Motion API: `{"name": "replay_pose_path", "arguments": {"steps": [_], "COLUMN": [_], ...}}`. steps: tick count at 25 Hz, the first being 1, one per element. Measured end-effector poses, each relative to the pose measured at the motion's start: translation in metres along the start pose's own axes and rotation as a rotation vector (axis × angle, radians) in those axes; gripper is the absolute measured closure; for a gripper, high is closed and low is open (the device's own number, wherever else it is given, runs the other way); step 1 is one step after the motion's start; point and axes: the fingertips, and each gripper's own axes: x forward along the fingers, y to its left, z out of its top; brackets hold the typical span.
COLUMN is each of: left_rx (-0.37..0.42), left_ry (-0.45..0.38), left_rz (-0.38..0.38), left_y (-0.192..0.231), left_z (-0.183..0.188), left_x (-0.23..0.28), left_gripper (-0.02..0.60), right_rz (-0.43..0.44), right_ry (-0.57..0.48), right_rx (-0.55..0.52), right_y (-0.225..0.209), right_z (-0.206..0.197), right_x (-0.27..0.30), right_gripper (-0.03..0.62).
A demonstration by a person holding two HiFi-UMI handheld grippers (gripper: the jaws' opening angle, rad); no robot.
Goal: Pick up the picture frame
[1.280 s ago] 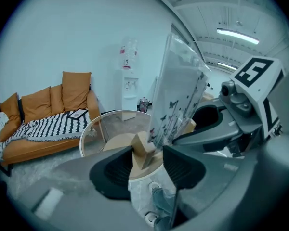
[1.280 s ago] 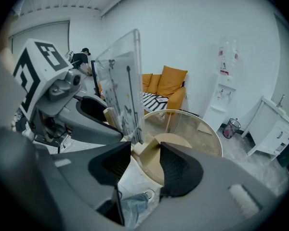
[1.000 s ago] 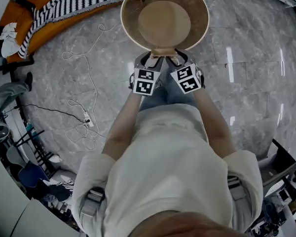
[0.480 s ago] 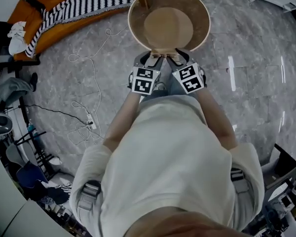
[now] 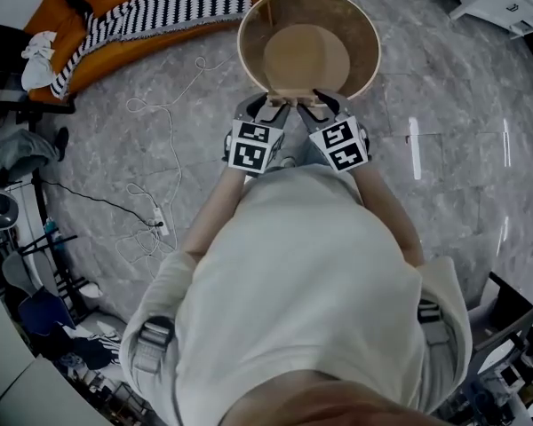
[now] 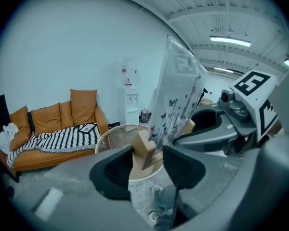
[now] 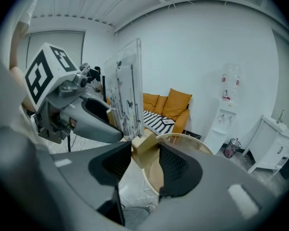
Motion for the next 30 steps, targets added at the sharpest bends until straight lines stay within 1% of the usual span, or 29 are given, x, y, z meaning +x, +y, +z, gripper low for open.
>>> {"name": "replay_pose_path", "arguments": {"steps": [4,7,14,30], "left_rx": [0.001,0.01,-0.005,-0.006], "left_ry": [-0.009,-0.008,-0.002,0.002], "left_rz": [0.003,0.005,0.001,0.01], "left_y": [0.0016,0.0029,0.0025,0.0039], "left_z": [0.0037,0.0047,0.0026,0.0066], "left_x": [-0.004,-0.0043,-0.0031,-0.0016], "left_gripper": [0.385,0.385,0.385,0.385], "right_rz": [-0.005,-0.002,0.001,0.006], "right_ry": [-0.013,-0.015,-0.009,-0.003], "right_rx": [-0.025,-0.022,-0.012,-0.031], "right_y": [0.0008,0.0007,0.001,-0.0026], "right_z": [0.0062,0.007,0.0052,0.0064], "right_x": [-0.0018,-0.0011,-0.001,0.0005], "right_gripper": [0.413,0.414,0.417,0.425]}}
